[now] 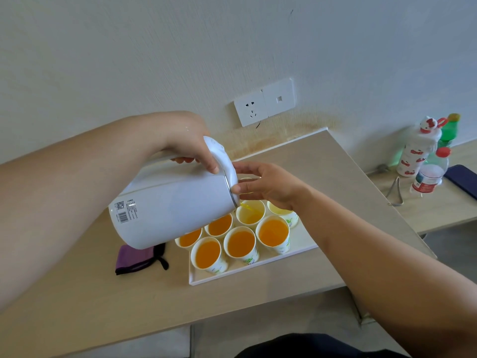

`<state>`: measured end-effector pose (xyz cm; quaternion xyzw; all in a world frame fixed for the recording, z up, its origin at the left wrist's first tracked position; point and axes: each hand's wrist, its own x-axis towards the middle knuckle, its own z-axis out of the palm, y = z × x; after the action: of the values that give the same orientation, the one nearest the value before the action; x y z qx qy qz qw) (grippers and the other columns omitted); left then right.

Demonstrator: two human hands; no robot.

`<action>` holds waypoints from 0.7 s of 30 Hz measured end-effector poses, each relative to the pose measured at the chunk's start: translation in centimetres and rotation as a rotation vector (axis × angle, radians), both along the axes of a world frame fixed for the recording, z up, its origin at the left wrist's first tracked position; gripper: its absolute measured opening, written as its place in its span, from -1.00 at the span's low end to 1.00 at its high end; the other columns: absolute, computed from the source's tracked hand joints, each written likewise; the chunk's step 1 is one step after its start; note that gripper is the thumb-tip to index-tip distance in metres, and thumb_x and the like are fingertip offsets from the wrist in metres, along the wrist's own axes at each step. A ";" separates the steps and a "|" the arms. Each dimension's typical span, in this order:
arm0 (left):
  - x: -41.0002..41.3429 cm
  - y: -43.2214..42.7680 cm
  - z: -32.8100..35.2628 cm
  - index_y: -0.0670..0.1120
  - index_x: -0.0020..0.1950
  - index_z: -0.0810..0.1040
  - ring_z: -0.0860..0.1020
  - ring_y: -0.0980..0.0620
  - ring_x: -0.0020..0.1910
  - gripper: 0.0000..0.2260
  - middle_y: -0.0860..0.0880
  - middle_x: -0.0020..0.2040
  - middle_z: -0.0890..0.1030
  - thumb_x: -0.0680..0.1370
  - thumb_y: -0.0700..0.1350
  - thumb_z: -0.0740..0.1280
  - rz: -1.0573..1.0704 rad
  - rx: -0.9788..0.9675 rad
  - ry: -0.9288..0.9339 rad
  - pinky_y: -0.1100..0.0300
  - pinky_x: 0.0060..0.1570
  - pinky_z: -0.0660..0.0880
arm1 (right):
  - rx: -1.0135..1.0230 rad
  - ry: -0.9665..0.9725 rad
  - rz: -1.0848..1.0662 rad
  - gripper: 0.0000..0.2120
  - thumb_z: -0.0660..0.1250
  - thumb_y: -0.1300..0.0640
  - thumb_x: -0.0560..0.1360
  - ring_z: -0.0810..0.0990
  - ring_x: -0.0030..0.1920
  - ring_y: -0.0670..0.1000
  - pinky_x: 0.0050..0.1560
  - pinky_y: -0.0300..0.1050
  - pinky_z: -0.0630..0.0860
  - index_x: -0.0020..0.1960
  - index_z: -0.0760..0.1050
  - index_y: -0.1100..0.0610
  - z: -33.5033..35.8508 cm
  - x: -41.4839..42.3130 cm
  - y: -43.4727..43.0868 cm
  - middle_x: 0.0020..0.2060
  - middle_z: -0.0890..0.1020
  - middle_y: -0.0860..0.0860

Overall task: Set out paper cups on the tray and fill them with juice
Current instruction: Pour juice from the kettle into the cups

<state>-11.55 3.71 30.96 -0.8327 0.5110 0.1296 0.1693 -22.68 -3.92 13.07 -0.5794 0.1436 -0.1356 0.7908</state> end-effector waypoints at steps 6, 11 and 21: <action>-0.3 -0.1 0.0 -0.15 -0.27 0.56 0.45 0.05 -0.55 -0.66 0.01 -0.52 0.50 0.34 0.12 0.50 -0.009 0.007 -0.043 0.23 -0.43 0.31 | 0.041 -0.026 0.003 -0.44 0.45 0.33 0.38 0.61 0.15 0.05 0.08 -0.11 0.59 0.34 0.43 0.15 -0.2 -0.1 0.1 0.17 0.61 0.11; -0.7 0.0 0.0 -0.15 -0.25 0.56 0.46 0.04 -0.53 -0.67 0.00 -0.50 0.51 0.35 0.11 0.50 -0.008 0.002 -0.060 0.23 -0.44 0.30 | 0.041 -0.029 0.016 -0.42 0.46 0.32 0.37 0.61 0.16 0.07 0.14 -0.04 0.57 0.36 0.42 0.16 -0.3 0.0 -0.1 0.18 0.60 0.12; -0.4 0.0 -0.2 -0.13 -0.33 0.54 0.46 0.06 -0.57 -0.66 0.05 -0.60 0.48 0.32 0.13 0.50 -0.024 0.002 -0.075 0.23 -0.42 0.33 | 0.033 -0.029 0.023 -0.43 0.46 0.32 0.38 0.61 0.16 0.05 0.13 -0.05 0.57 0.36 0.42 0.15 -0.2 0.1 -0.1 0.17 0.61 0.10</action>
<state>-11.94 3.73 30.78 -0.8306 0.5142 0.0967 0.1905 -22.63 -3.97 12.82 -0.5659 0.1278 -0.1326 0.8037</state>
